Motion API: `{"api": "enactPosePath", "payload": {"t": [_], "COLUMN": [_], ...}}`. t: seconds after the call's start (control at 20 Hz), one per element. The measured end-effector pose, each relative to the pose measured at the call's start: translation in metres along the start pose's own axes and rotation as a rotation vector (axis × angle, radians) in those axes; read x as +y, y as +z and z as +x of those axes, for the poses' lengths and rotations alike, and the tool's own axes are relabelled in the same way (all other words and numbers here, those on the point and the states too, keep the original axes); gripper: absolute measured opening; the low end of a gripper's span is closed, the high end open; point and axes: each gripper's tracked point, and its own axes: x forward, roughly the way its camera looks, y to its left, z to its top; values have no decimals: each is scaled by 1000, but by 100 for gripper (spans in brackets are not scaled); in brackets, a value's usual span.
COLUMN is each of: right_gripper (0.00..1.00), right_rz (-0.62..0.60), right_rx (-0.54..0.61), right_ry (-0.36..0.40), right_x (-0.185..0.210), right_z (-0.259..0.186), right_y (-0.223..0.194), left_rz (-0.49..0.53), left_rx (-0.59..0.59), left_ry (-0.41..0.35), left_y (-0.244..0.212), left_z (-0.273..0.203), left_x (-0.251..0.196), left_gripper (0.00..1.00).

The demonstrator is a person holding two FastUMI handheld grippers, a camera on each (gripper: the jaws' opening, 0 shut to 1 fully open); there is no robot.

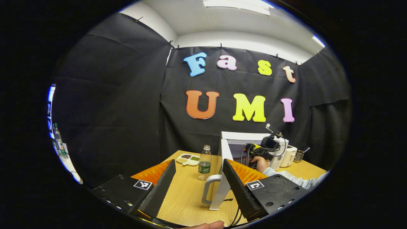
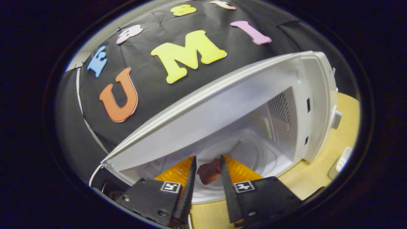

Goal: Open the microwave oven with the left hand, put the food in, and close the microwave oven.

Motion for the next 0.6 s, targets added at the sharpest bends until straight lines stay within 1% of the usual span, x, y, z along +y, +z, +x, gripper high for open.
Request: {"api": "enactPosePath", "payload": {"t": [0.05, 0.1, 0.15, 0.2, 0.3, 0.35, 0.4, 0.45, 0.55, 0.6], "right_gripper": [67, 80, 93, 81, 81, 93, 93, 81, 81, 94], "right_rz": [-25, -39, -39, -45, -42, -38, -42, -53, -89, -105], "right_rx": [-12, -14, -15, -3, 21, 36, 49, 54, 54, 49], "right_ry": [-10, -20, -14, -11, 8, 19, 33, 42, 67, 83], "right_x": [-5, -11, -15, -17, -22, -24, -26, -30, -36, -39], "right_z": [-2, -10, -18, -24, -40, -48, -57, -67, -92, -106], "right_y": [3, 5, 8, 7, 4, 3, 0, 1, 1, 3], "left_rz": [4, 7, 7, 4, -3, -9, -15, -18, -20, -19], "left_rx": [1, 3, 6, 8, 14, 18, 25, 30, 39, 44], "left_ry": [3, 6, 10, 10, 8, 9, 7, 8, 10, 17], "left_y": [-1, -2, -3, -4, -7, -8, -11, -15, -21, -24], "left_z": [0, -1, -1, -1, -2, -1, 0, 0, 2, 5], "left_x": [0, 1, 2, 1, 3, 4, 4, 6, 9, 12], "left_gripper": [91, 92, 92, 92, 92, 92, 92, 92, 92, 91]}}
